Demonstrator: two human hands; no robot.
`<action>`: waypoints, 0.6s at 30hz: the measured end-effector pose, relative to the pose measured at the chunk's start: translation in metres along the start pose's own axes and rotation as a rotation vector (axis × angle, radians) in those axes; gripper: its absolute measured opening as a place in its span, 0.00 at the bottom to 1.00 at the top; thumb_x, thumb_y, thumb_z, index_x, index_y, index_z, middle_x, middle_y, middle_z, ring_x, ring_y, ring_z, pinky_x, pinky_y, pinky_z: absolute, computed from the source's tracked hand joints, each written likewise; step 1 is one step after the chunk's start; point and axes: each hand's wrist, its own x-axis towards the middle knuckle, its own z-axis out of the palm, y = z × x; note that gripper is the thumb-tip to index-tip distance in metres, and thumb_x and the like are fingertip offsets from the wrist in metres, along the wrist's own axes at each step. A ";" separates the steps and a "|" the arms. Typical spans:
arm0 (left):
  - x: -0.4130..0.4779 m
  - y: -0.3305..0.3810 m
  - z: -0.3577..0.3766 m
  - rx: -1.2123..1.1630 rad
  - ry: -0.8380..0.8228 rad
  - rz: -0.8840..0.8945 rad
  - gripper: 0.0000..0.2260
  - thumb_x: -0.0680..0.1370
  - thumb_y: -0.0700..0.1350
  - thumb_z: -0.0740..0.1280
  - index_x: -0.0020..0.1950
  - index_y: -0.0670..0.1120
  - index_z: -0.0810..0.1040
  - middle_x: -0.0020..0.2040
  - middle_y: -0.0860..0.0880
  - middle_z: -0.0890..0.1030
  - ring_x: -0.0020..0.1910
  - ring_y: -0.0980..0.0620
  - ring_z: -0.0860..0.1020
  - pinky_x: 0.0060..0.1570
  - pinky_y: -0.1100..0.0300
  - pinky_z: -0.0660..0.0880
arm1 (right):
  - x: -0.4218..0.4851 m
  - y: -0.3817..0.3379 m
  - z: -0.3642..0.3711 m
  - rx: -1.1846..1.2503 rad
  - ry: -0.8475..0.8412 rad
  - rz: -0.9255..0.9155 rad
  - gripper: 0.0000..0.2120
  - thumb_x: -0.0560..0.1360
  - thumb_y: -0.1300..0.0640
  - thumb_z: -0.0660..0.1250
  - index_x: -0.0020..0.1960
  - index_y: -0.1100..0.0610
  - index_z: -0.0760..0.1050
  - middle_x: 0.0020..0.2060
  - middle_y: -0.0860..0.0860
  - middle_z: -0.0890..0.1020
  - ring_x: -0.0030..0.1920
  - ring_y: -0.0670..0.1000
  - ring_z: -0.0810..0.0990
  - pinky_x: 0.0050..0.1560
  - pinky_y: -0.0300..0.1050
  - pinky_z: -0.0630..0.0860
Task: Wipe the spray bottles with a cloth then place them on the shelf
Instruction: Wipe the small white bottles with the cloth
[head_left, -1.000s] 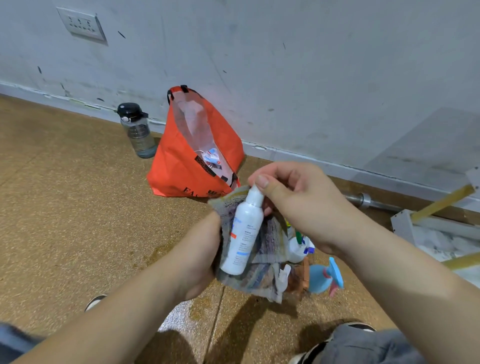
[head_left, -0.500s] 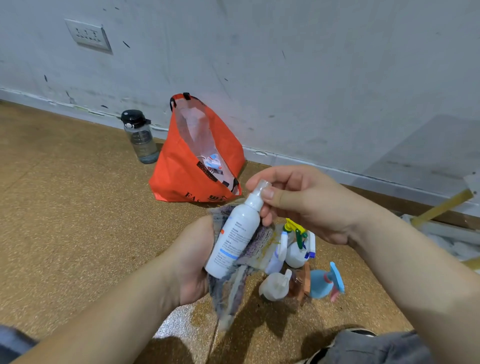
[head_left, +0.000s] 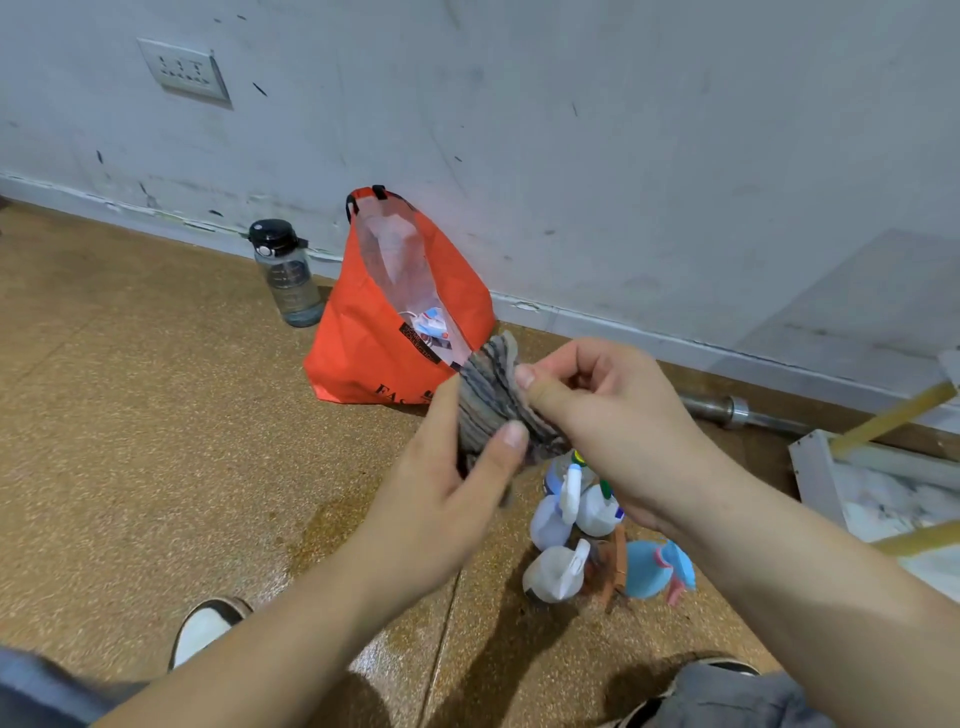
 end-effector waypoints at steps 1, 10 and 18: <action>0.002 0.001 0.000 -0.169 -0.023 -0.139 0.16 0.83 0.56 0.64 0.70 0.57 0.74 0.59 0.58 0.84 0.59 0.59 0.82 0.60 0.60 0.76 | 0.002 -0.001 -0.003 -0.001 0.026 -0.019 0.11 0.74 0.50 0.76 0.42 0.57 0.81 0.41 0.63 0.84 0.38 0.53 0.80 0.45 0.60 0.81; 0.013 0.013 0.003 -0.773 -0.098 -0.765 0.21 0.83 0.59 0.62 0.66 0.48 0.82 0.58 0.44 0.87 0.52 0.48 0.87 0.43 0.54 0.83 | 0.010 -0.006 -0.017 0.132 -0.171 0.052 0.04 0.81 0.62 0.70 0.50 0.63 0.78 0.37 0.58 0.80 0.33 0.51 0.78 0.35 0.43 0.79; 0.015 -0.004 -0.006 -0.753 -0.175 -0.905 0.13 0.79 0.52 0.65 0.59 0.49 0.80 0.56 0.41 0.81 0.47 0.45 0.81 0.39 0.58 0.76 | 0.010 -0.015 -0.031 0.084 -0.397 -0.009 0.09 0.82 0.59 0.68 0.56 0.65 0.82 0.40 0.62 0.80 0.37 0.54 0.78 0.39 0.45 0.80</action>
